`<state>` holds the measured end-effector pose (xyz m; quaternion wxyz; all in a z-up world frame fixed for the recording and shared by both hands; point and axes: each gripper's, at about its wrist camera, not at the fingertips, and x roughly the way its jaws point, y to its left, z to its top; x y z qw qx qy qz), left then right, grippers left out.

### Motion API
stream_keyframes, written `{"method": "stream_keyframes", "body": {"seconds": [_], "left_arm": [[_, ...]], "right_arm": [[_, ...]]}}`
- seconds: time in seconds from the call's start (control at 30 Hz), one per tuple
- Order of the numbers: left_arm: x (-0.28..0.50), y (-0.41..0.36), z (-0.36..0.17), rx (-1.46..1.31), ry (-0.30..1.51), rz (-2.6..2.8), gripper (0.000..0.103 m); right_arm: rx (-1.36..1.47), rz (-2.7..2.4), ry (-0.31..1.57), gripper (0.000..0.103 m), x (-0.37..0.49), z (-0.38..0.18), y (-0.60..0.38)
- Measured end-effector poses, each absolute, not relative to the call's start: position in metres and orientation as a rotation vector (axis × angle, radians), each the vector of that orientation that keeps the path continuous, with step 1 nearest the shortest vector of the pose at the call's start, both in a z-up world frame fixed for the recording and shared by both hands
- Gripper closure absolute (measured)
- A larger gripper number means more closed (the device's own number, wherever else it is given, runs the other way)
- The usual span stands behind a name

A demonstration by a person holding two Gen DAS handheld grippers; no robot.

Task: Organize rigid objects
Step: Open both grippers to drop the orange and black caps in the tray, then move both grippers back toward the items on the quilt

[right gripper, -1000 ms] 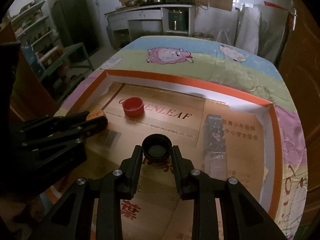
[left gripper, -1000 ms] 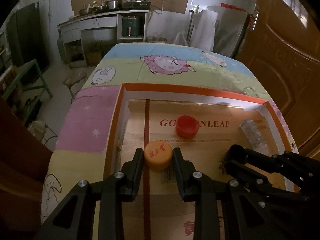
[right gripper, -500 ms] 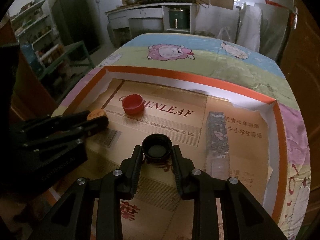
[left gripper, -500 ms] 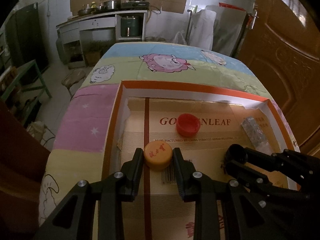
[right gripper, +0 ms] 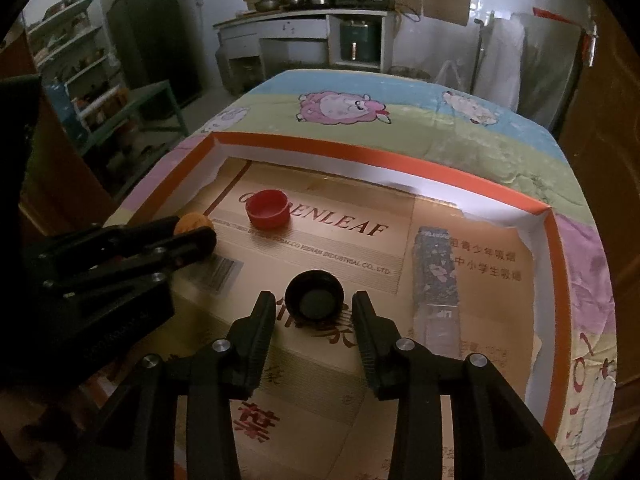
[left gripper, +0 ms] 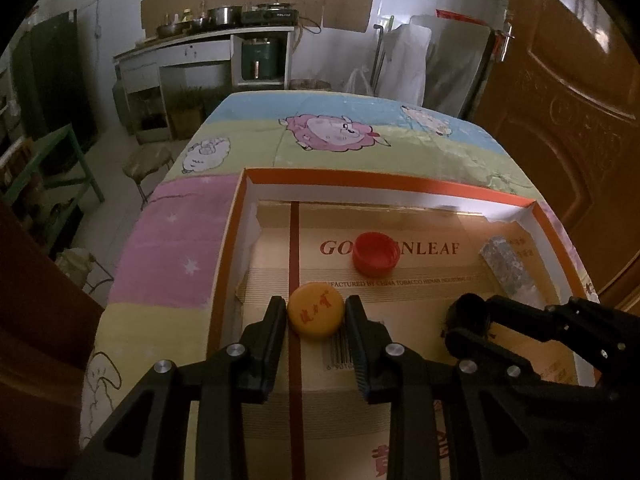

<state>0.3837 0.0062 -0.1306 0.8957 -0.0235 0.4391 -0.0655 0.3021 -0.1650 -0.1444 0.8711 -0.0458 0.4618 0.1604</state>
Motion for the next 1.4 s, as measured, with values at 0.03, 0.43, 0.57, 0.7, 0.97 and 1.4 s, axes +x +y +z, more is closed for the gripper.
{"method": "stream_keyframes", "body": {"seconds": [0.03,0.43,0.57,0.7,0.97,1.4], "left_arm": [[0.384,0.006,-0.13,-0.047,0.909,-0.136,0.072],[0.372,0.006,-0.113,-0.026,0.872,-0.121,0.072],[0.363,0.008,-0.104,-0.034,0.852,-0.121,0.072],[0.352,0.009,-0.094,-0.041,0.833,-0.125,0.073],[0.33,0.011,-0.078,-0.045,0.806,-0.134,0.073],[0.286,0.013,-0.064,-0.048,0.787,-0.138,0.072]], "right_arm": [[-0.097,0.333,0.964,0.062,0.302,-0.144,-0.165],[-0.08,0.311,0.935,0.062,0.292,-0.129,-0.171],[-0.072,0.307,0.923,0.062,0.282,-0.121,-0.173],[-0.07,0.302,0.914,0.062,0.272,-0.114,-0.176],[-0.077,0.295,0.892,0.062,0.248,-0.099,-0.178],[-0.068,0.282,0.874,0.062,0.201,-0.081,-0.181]]}}
